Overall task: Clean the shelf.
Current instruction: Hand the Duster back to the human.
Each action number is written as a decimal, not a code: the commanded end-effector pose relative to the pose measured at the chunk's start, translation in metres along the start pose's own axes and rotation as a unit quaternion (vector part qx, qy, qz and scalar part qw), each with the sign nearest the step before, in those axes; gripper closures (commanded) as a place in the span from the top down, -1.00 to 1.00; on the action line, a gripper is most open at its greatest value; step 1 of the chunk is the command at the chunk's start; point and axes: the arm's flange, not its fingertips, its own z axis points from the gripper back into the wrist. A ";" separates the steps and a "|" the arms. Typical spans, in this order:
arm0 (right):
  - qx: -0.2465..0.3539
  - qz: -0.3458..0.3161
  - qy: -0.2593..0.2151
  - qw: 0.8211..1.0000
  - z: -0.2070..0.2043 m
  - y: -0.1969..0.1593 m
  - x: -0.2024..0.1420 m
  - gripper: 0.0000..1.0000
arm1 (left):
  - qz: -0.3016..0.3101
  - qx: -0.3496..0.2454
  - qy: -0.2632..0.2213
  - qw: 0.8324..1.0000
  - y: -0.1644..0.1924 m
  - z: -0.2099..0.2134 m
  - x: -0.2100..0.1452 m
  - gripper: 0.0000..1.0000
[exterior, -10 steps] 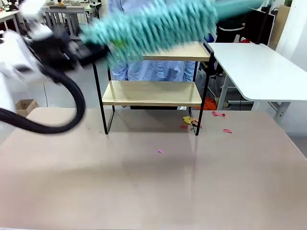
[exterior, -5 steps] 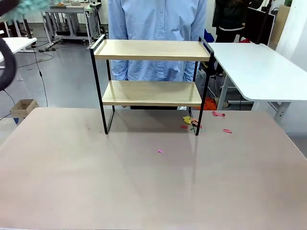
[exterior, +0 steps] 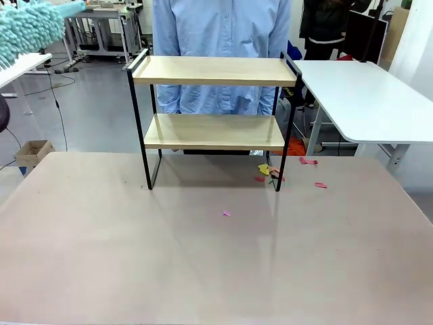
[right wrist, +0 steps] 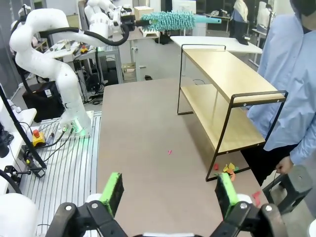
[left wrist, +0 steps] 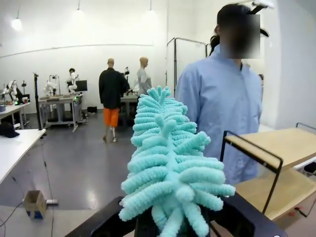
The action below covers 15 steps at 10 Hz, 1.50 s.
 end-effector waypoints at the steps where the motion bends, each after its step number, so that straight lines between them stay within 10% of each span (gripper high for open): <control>1: 0.000 0.010 -0.005 1.000 0.001 0.000 0.002 1.00 | -0.022 0.023 0.002 0.999 -0.017 -0.002 -0.053 -0.67; 6: 0.000 0.010 -0.005 1.000 0.001 0.000 0.002 1.00 | 0.014 0.023 0.049 0.998 -0.026 0.027 -0.167 -0.67; 15: 0.000 0.010 -0.005 1.000 0.001 0.000 0.002 1.00 | 0.026 0.026 0.071 0.997 0.016 -0.036 -0.143 -0.67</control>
